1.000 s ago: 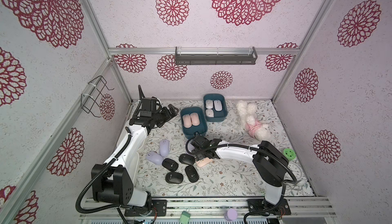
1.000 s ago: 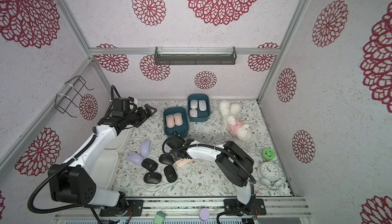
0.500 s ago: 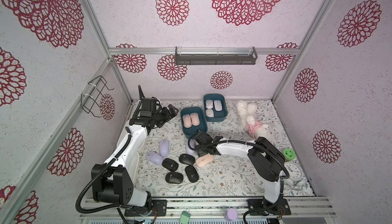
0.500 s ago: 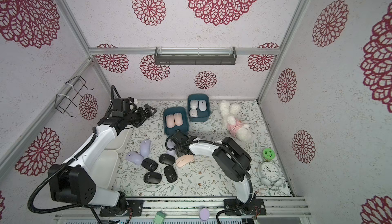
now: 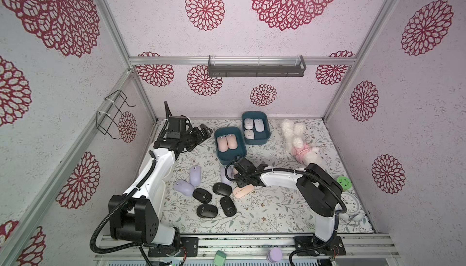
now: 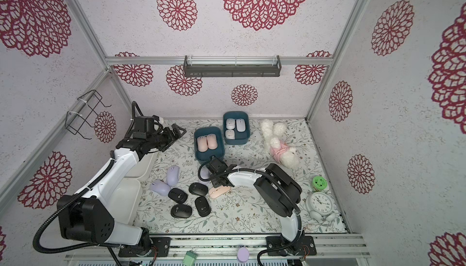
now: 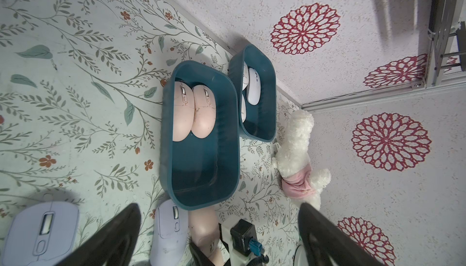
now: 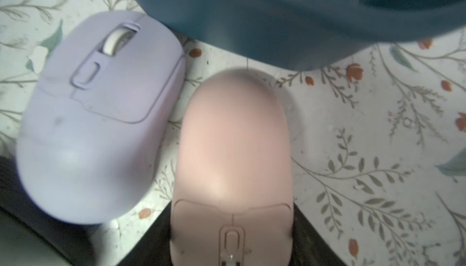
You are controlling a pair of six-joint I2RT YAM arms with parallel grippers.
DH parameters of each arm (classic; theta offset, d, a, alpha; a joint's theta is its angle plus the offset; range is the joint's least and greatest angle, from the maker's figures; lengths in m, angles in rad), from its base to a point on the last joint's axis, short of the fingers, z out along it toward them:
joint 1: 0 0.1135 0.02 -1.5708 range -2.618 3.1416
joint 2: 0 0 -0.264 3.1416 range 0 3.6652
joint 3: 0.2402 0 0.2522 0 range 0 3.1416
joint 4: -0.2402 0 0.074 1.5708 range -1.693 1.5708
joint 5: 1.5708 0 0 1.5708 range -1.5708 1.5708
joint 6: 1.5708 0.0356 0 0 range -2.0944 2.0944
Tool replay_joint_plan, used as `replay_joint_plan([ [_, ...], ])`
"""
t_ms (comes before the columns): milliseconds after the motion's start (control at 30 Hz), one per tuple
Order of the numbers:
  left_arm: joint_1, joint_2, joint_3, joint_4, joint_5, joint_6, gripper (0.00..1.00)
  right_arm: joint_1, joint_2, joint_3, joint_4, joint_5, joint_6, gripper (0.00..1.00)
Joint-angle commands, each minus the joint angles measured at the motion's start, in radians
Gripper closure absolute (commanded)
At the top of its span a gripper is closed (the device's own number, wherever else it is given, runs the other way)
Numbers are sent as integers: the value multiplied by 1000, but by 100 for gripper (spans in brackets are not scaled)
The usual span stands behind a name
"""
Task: Place the mice by color into the storage box
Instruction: Pick up the mouse from the center of the board, then place the mouse at the center of the board.
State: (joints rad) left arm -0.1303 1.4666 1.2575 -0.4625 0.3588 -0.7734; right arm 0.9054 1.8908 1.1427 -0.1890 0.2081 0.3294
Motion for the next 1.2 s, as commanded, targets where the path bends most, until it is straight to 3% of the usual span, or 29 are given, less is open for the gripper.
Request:
replay_joint_plan([
  [0, -1, -9, 15, 7, 14, 8, 1, -8, -100, -17, -33, 44, -8, 46],
  [300, -50, -9, 10, 27, 51, -1, 0, -61, -356, -243, -111, 99, 66, 48],
  [533, -213, 47, 50, 2, 111, 52, 1, -78, -497, -433, -134, 56, 152, 48],
  [700, -302, 68, 45, 7, 91, 75, 0, -89, -547, -497, -132, 35, 171, 48],
  [1000, -303, 116, 63, -10, 132, 79, 0, -103, -528, -550, -104, 13, 227, 47],
  [1167, -303, 117, 63, -14, 126, 74, 1, -106, -515, -563, -105, -1, 230, 42],
])
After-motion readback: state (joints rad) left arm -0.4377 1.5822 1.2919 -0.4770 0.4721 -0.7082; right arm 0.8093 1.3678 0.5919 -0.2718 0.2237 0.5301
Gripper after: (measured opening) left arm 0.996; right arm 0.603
